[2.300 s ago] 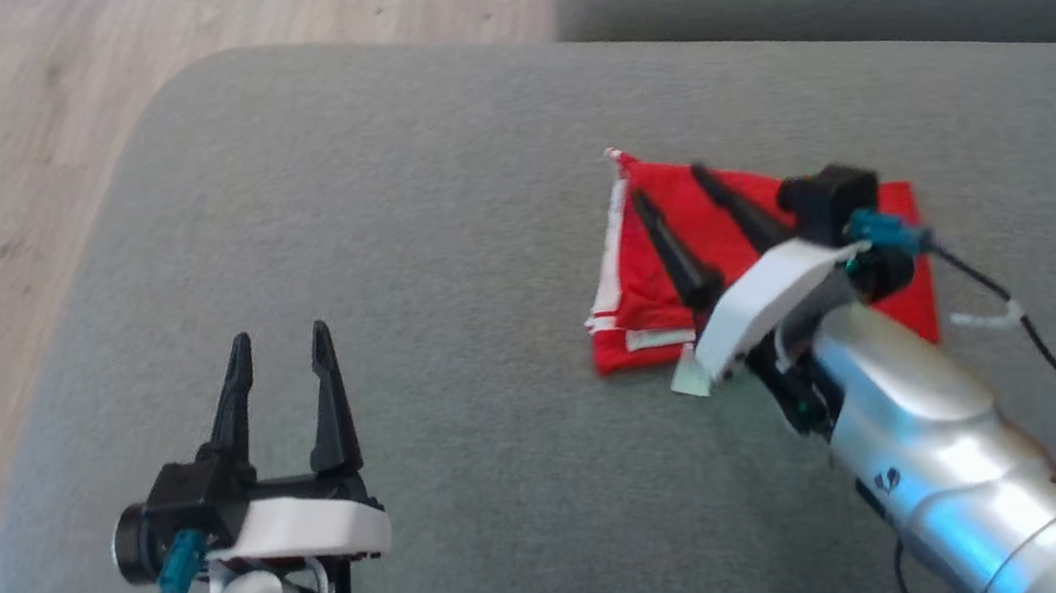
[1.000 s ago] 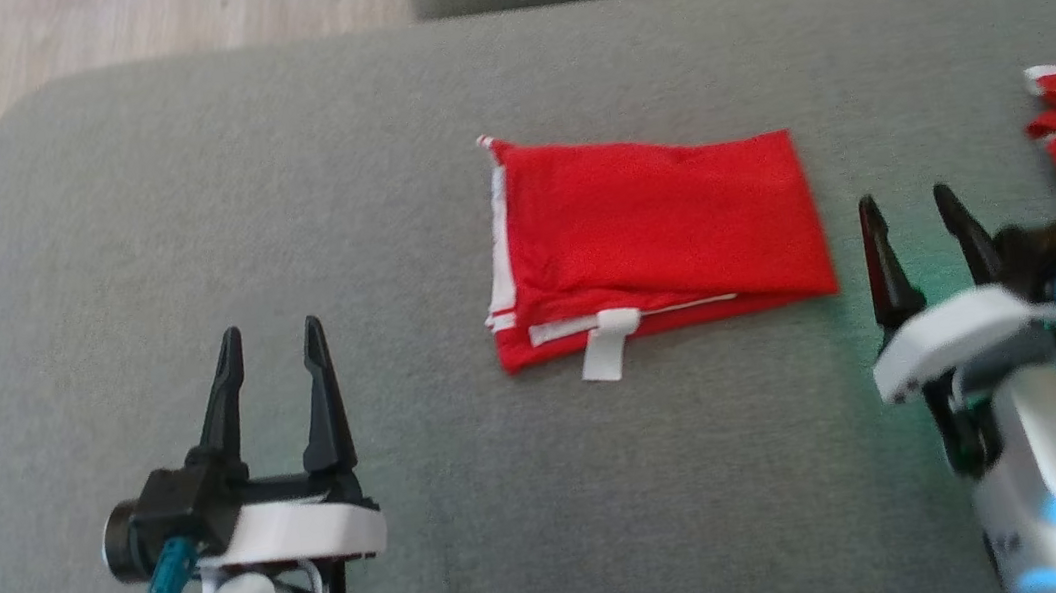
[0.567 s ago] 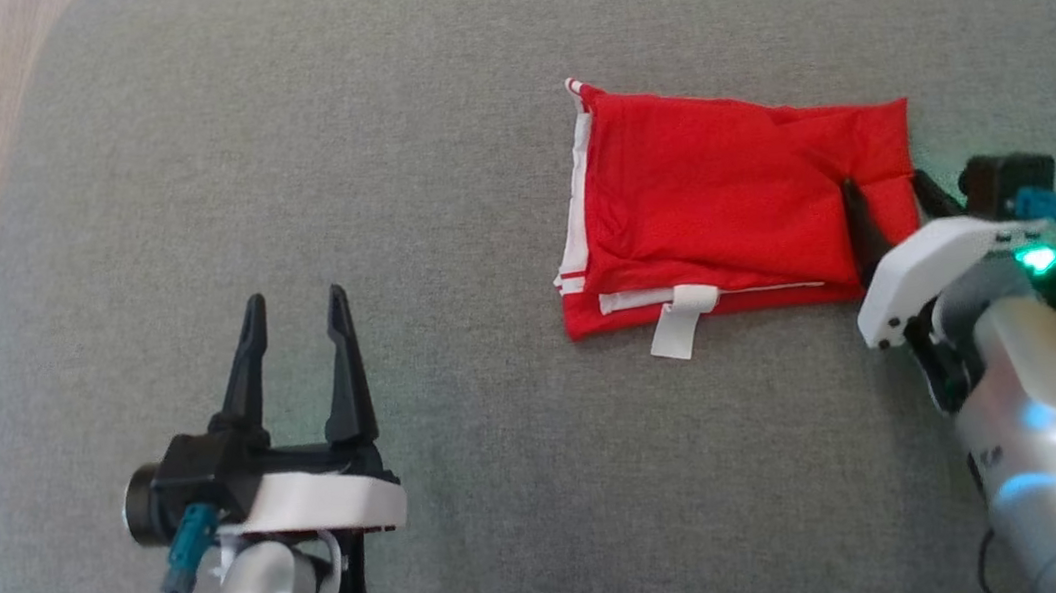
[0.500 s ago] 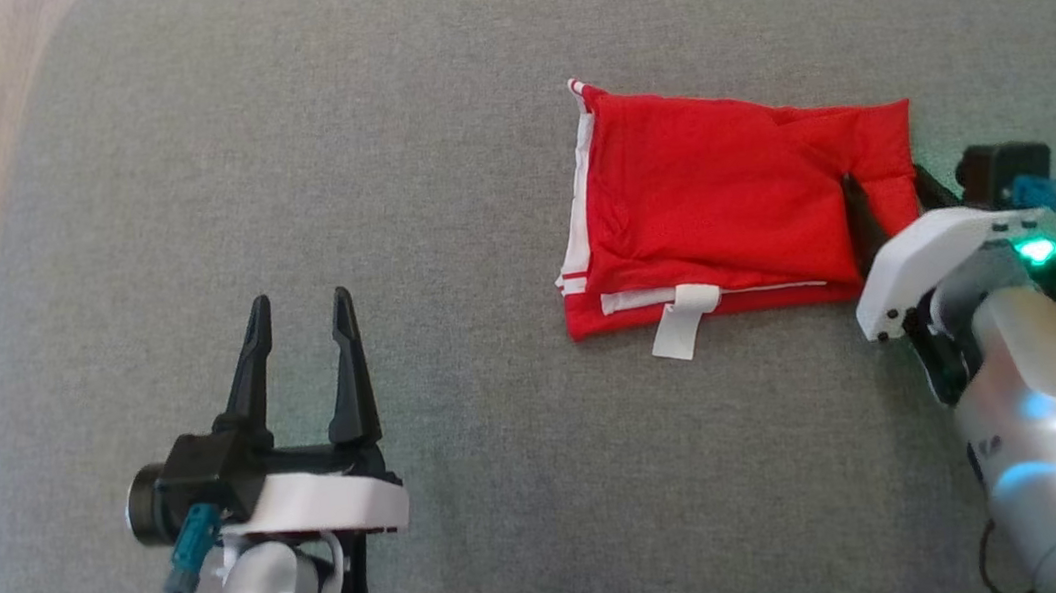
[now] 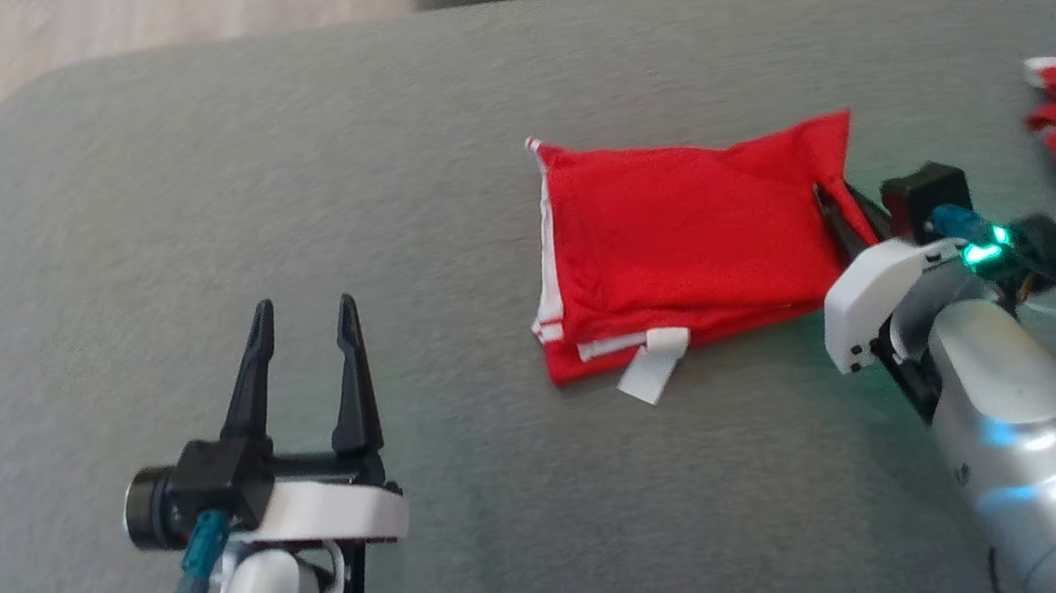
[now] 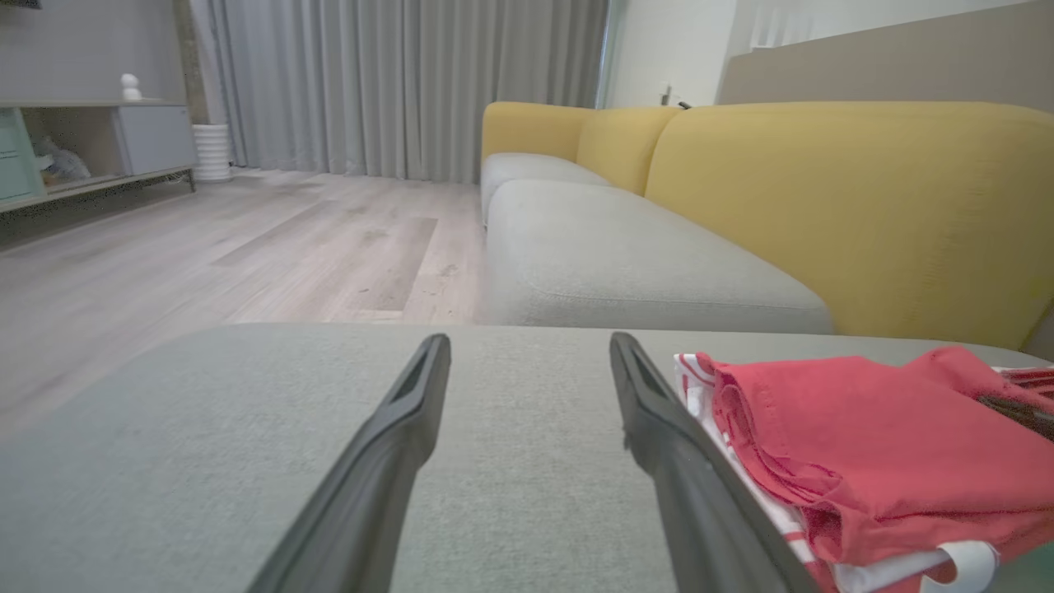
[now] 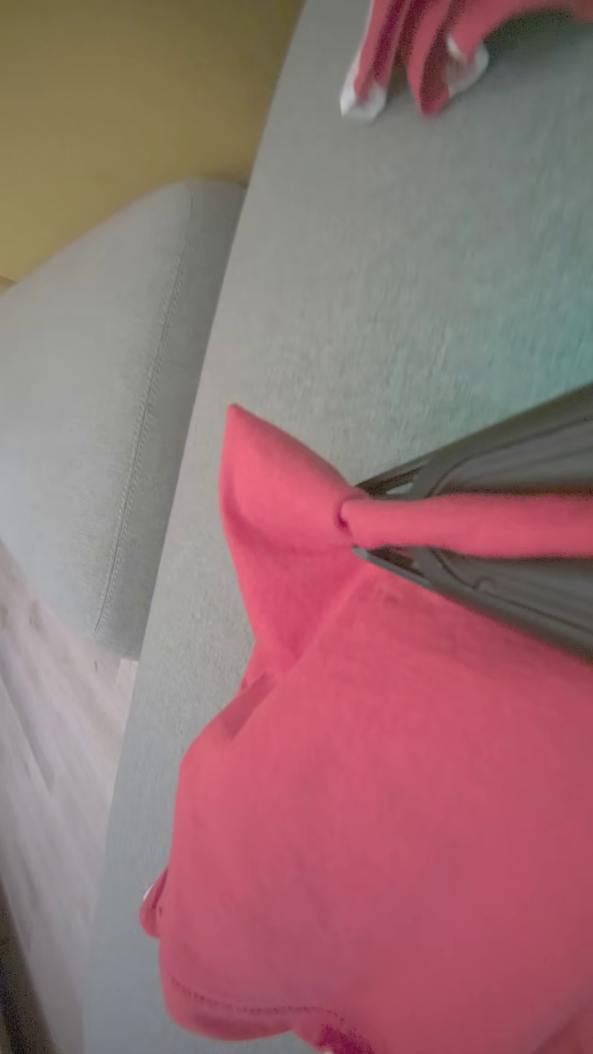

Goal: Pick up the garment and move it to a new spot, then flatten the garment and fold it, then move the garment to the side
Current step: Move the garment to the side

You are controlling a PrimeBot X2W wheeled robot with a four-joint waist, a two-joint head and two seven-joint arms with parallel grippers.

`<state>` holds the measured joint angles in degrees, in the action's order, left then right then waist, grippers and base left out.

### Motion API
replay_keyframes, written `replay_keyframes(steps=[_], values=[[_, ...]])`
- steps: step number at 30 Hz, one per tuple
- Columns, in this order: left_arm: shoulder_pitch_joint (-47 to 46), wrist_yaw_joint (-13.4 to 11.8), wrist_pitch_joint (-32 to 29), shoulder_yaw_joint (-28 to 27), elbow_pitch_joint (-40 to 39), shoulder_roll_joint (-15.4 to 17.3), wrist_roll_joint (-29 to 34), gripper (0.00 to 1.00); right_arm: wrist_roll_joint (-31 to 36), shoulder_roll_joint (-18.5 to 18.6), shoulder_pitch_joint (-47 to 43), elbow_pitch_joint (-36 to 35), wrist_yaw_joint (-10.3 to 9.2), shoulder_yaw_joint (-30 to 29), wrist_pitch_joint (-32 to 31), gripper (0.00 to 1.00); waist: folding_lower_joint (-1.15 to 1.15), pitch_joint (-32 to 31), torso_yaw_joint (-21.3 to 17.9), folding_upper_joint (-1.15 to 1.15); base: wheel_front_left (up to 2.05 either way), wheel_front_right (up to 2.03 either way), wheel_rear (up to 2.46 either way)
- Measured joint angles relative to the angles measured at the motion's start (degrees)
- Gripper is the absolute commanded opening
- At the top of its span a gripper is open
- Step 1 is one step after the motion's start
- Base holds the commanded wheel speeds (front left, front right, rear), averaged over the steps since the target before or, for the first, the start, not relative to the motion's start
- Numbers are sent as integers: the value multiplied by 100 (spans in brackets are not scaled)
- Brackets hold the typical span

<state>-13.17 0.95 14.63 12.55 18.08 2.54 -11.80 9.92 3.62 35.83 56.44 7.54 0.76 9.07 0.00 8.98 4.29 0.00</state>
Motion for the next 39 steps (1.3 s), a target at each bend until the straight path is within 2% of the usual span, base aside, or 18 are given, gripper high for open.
replay_keyframes(steps=[2,5,10,14,20,25,36,37,38,39], values=[[87,3,0,-30,-12,-2,32,100,258,91,0,-186,0,110,-11,0,0,-63,-185,0,0,0,0],[192,5,0,-115,-34,1,36,100,437,434,-1,-444,0,286,-155,0,-1,-129,-456,0,0,0,0],[163,55,0,-119,-131,0,88,100,458,1407,-1,-895,0,435,-480,0,-1,-57,-806,0,0,0,0],[115,108,0,-108,-134,1,130,100,299,2187,3,-1144,0,309,-743,0,0,182,-880,0,0,0,0],[-112,142,0,-126,-138,1,129,100,171,2759,14,-1394,0,-172,-958,0,1,506,-861,0,0,0,0],[-214,205,0,-142,-136,1,127,100,283,2958,58,-1526,0,-710,-1139,0,1,773,-755,0,0,0,0],[-273,258,0,-163,-129,0,126,100,421,2832,108,-1703,0,-1384,-1406,0,1,1002,-580,0,0,0,0],[-295,258,0,-164,-126,0,126,100,421,2778,108,-1723,0,-1448,-1415,34,1,1000,-582,0,0,0,0],[-311,258,0,-164,-126,0,125,100,420,2730,103,-1746,0,-1494,-1415,42,1,994,-587,0,0,0,0],[-313,258,0,-165,-124,0,125,100,420,2682,100,-1791,0,-1518,-1415,75,1,982,-595,0,0,0,0]])
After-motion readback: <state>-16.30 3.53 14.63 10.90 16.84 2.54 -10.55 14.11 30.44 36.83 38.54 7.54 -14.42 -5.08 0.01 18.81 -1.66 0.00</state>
